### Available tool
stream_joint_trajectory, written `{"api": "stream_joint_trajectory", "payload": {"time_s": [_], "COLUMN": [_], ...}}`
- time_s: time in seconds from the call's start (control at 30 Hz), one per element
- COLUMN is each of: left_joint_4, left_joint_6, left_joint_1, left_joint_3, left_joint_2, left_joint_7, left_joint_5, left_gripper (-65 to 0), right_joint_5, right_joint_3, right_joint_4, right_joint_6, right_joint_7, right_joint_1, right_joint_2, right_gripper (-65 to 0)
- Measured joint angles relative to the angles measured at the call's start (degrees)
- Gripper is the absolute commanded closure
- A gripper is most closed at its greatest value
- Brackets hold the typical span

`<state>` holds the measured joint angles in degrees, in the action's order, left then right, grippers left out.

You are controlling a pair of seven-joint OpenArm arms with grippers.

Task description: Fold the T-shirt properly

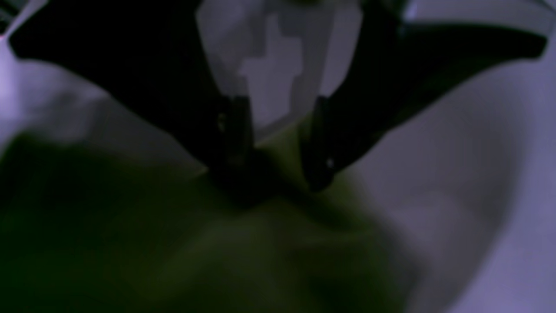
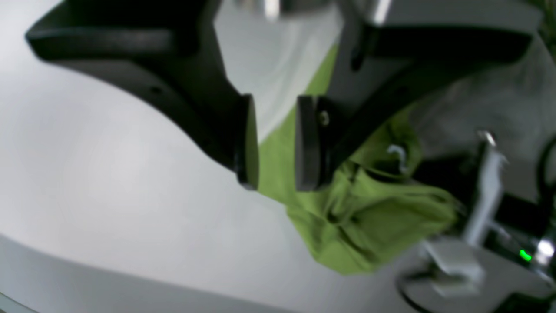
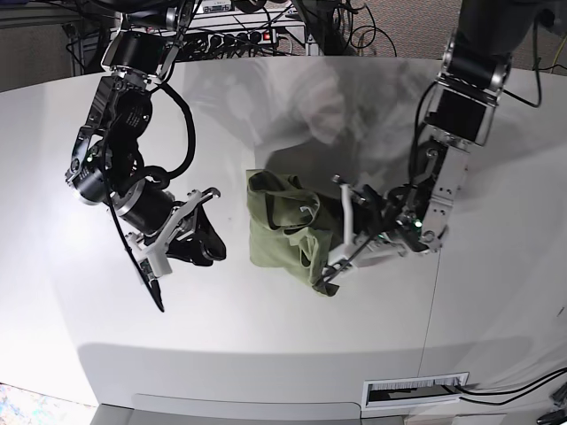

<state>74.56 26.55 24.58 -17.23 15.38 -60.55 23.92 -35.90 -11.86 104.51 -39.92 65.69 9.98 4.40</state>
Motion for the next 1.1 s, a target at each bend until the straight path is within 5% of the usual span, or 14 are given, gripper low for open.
{"api": "stream_joint_trajectory", "payload": {"time_s": [0.27, 0.47, 0.63, 0.87, 1.1], "left_joint_4": [0.1, 1.9, 4.3, 5.1, 5.1], "left_joint_6": [-3.0, -3.7, -3.6, -3.6, -3.6], "left_joint_1": [1.7, 2.4, 2.3, 2.1, 2.1], "left_joint_3": [-0.1, -0.1, -0.1, -0.3, -0.3], "left_joint_2": [8.7, 14.1, 14.5, 14.3, 14.3], "left_joint_7": [4.2, 2.2, 0.5, -0.1, -0.1], "left_joint_5": [-2.9, 6.4, 8.8, 11.7, 11.7], "left_gripper": [-23.5, -23.4, -23.4, -23.4, -23.4], "right_joint_5": [0.7, 3.3, 8.9, 17.9, 18.9], "right_joint_3": [0.0, 0.0, 1.6, 12.9, 23.0], "right_joint_4": [0.0, 0.0, -1.0, -12.8, -18.4], "right_joint_6": [0.0, 0.0, 0.0, 0.0, 0.0], "right_joint_7": [-1.4, -0.4, -3.0, -17.6, -19.0], "right_joint_1": [0.0, -1.5, -2.9, -2.6, 2.0], "right_joint_2": [0.0, 0.0, 0.0, 0.1, -1.2], "right_gripper": [-15.9, -15.4, 0.0, 0.0, 0.0]}}
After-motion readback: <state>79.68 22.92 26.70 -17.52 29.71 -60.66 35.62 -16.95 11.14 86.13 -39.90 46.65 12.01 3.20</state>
